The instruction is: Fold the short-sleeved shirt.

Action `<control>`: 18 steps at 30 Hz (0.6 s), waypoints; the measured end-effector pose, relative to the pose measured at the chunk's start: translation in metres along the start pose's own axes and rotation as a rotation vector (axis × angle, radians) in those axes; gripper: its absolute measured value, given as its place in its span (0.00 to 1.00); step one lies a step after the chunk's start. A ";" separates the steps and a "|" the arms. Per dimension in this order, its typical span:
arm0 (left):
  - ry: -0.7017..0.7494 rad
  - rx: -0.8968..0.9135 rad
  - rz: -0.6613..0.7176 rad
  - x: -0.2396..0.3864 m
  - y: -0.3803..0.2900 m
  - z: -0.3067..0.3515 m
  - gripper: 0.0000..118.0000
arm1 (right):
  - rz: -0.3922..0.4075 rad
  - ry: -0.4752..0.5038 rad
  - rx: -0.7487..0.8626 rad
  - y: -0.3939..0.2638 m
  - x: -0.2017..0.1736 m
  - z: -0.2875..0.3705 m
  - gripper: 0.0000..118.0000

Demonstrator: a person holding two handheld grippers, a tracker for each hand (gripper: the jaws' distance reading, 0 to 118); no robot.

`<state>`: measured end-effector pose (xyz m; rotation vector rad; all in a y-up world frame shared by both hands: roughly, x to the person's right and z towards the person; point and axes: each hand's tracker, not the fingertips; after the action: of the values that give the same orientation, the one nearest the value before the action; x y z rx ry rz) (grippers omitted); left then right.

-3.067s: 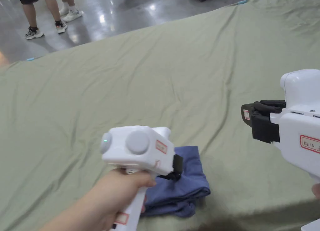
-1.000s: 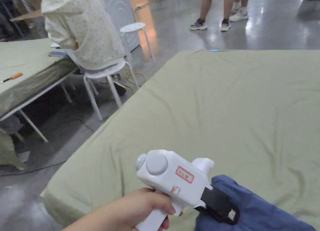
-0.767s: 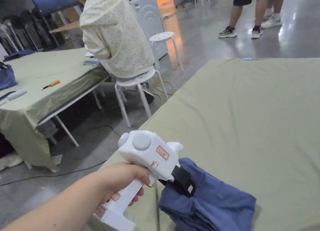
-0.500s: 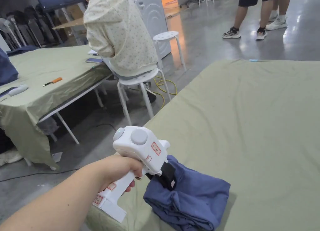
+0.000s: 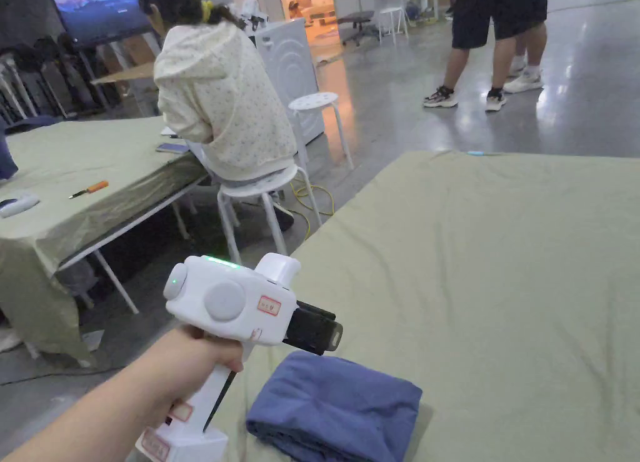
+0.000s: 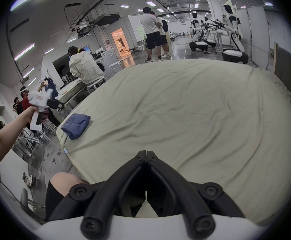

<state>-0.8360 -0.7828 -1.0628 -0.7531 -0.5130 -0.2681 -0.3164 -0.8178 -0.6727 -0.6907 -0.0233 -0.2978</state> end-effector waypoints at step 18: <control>-0.339 0.592 0.058 0.322 -0.011 0.129 0.00 | 0.146 -0.316 0.296 0.014 0.026 0.092 0.00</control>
<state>-0.6131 -0.7147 -0.8055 -0.2307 -0.8423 0.0740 -0.2806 -0.7566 -0.6075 -0.4367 -0.3110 -0.0405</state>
